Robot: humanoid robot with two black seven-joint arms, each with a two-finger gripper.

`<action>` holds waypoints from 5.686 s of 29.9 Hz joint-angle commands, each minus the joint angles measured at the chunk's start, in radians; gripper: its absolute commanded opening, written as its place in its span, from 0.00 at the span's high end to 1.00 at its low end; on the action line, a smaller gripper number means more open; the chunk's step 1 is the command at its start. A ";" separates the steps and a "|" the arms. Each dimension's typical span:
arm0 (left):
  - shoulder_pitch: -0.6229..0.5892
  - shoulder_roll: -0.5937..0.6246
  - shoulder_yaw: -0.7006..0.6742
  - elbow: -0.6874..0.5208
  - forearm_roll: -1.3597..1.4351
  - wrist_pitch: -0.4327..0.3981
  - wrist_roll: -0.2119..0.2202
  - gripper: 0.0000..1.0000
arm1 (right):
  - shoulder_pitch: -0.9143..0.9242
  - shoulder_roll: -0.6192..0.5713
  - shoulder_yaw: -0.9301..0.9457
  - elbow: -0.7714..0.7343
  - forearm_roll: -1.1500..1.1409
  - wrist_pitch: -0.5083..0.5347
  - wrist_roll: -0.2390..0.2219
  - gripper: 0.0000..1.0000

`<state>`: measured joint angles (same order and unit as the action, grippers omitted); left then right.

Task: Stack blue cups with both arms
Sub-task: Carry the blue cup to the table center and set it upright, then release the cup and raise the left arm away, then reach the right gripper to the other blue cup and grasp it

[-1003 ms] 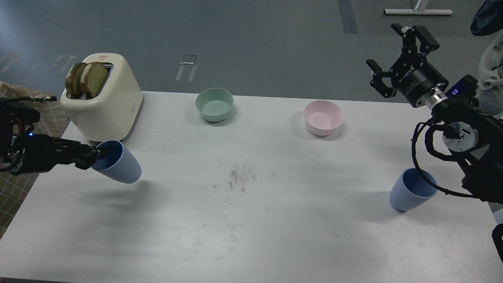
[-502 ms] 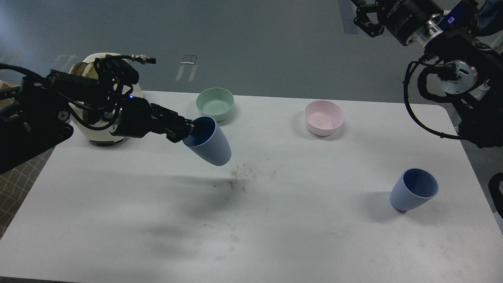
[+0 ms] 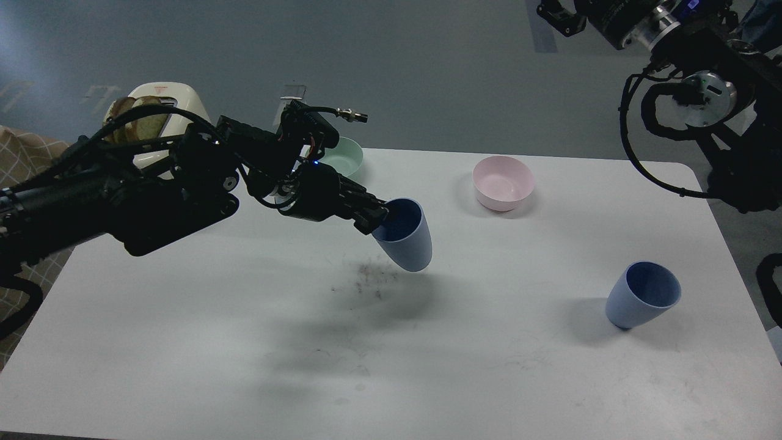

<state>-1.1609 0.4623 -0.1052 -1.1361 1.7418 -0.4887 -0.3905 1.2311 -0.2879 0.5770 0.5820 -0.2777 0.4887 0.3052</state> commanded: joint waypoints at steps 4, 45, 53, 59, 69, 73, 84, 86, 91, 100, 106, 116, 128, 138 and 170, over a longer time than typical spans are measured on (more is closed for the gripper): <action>-0.031 -0.100 0.053 0.085 0.002 0.000 0.002 1.00 | -0.008 0.010 0.000 -0.002 0.000 0.000 0.002 0.00; -0.054 -0.206 0.157 0.199 0.010 0.000 -0.010 0.41 | -0.065 0.007 0.000 -0.002 0.000 0.000 0.002 0.00; -0.117 -0.185 0.156 0.194 -0.091 0.000 -0.010 0.05 | -0.074 -0.004 0.000 -0.001 0.000 0.000 0.002 0.00; -0.192 -0.117 0.148 0.159 -0.182 0.000 -0.013 0.04 | -0.087 -0.039 0.000 0.007 0.002 0.000 0.002 0.00; -0.207 0.080 -0.025 0.160 -0.663 0.000 0.012 0.03 | -0.206 -0.295 0.001 0.194 -0.001 0.000 0.000 0.00; -0.184 0.145 -0.112 0.162 -0.846 0.000 0.012 0.03 | -0.252 -0.441 0.001 0.274 -0.038 0.000 0.002 0.00; -0.008 0.144 -0.273 0.167 -1.150 0.186 0.012 0.02 | -0.364 -0.688 0.003 0.349 -0.196 0.000 0.045 0.00; -0.002 0.147 -0.287 0.173 -1.163 0.173 0.012 0.02 | -0.377 -0.709 0.003 0.361 -0.231 0.000 0.045 0.00; 0.027 0.144 -0.291 0.177 -1.174 0.151 0.027 0.02 | -0.407 -0.761 0.003 0.389 -0.403 0.000 0.046 0.00; 0.069 0.139 -0.291 0.177 -1.210 0.108 0.033 0.02 | -0.482 -0.838 0.000 0.544 -0.791 0.000 0.086 0.00; 0.069 0.124 -0.292 0.177 -1.210 0.110 0.033 0.02 | -0.548 -0.896 0.000 0.673 -1.017 0.000 0.117 0.00; 0.079 0.081 -0.287 0.177 -1.210 0.111 0.041 0.02 | -0.602 -0.906 -0.002 0.734 -1.354 0.000 0.134 0.00; 0.106 0.045 -0.289 0.177 -1.208 0.111 0.041 0.02 | -0.679 -0.853 -0.026 0.728 -1.359 0.000 0.127 0.00; 0.119 0.045 -0.292 0.177 -1.210 0.111 0.041 0.02 | -0.686 -0.800 -0.026 0.714 -1.362 0.000 0.121 0.01; 0.129 0.053 -0.294 0.177 -1.211 0.116 0.039 0.02 | -0.702 -0.706 -0.031 0.642 -1.414 0.000 0.084 0.94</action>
<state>-1.0328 0.5125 -0.3989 -0.9587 0.5311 -0.3732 -0.3513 0.5293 -0.9940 0.5460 1.2241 -1.6920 0.4886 0.3985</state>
